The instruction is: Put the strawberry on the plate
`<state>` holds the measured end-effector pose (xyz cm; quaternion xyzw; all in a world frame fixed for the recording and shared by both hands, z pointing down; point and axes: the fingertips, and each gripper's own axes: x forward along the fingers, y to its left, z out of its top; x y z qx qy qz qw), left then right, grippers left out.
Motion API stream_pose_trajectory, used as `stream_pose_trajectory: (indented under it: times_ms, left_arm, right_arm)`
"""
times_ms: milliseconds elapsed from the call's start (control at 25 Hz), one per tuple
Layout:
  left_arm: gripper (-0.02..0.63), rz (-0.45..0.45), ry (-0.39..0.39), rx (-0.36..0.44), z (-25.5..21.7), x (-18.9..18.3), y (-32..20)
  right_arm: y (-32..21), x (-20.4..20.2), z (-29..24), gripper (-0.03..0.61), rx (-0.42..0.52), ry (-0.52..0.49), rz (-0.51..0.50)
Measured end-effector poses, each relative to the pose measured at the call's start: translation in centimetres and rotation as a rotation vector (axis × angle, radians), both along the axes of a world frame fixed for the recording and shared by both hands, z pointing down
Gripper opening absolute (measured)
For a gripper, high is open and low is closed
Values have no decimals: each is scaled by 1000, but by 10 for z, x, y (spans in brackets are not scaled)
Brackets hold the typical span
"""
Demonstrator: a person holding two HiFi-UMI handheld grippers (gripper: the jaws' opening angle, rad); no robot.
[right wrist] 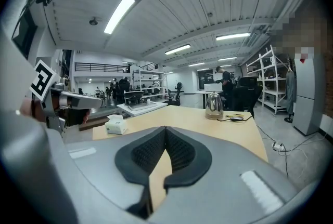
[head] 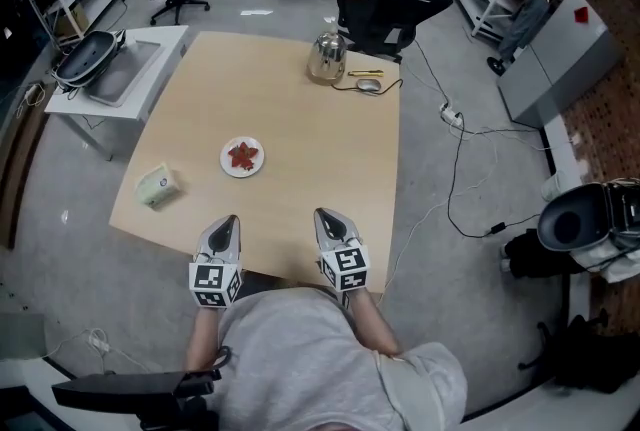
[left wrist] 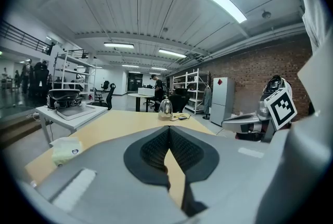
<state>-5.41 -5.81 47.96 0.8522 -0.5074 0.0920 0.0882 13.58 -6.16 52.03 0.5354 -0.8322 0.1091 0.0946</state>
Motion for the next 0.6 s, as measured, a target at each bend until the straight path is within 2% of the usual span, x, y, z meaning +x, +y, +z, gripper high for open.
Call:
stream_pose_trajectory:
  times_ms: [600]
  left_arm:
    - [20, -2, -10, -6, 1, 2, 1]
  right_arm:
    - [1, 3, 4, 6, -11, -9, 4]
